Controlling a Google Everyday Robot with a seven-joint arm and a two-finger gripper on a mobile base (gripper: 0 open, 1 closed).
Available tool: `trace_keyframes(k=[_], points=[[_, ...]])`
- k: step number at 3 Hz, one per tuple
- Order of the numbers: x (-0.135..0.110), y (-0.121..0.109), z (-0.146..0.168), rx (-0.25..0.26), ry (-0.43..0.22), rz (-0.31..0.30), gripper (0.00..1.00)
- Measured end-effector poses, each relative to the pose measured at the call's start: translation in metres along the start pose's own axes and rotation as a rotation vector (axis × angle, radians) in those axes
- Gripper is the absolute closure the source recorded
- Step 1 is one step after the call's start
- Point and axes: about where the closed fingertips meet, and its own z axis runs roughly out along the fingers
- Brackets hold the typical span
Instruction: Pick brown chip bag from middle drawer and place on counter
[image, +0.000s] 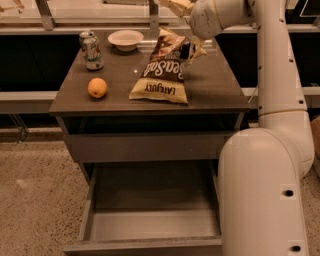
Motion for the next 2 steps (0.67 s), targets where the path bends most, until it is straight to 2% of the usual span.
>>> trace_keyframes(k=[1,2], points=[[0.002,-0.002,-0.009,0.003,0.02,-0.011,0.0],[0.008,-0.008,-0.046,0.014,0.1,-0.059,0.0]])
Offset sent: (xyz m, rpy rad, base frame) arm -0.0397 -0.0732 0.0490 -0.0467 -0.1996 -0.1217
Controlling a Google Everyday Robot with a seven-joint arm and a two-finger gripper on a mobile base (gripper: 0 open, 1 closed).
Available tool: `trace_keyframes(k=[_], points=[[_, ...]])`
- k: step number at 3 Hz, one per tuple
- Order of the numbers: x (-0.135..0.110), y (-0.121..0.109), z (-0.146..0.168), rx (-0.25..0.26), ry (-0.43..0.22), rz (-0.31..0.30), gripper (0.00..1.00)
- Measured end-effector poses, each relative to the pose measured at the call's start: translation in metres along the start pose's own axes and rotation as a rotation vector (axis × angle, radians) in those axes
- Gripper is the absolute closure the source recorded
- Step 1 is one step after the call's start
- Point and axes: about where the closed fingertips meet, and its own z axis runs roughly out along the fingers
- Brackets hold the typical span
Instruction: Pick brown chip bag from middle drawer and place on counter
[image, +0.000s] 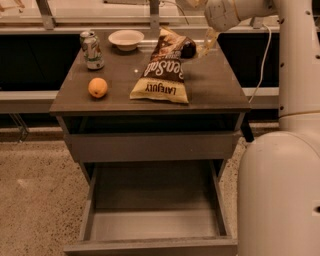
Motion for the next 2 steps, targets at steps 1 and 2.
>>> trace_keyframes(k=[1,2], points=[[0.023,0.013,-0.096,-0.036,0.244,-0.01,0.0],[0.024,0.029,-0.1,-0.04,0.249,0.011,0.0]])
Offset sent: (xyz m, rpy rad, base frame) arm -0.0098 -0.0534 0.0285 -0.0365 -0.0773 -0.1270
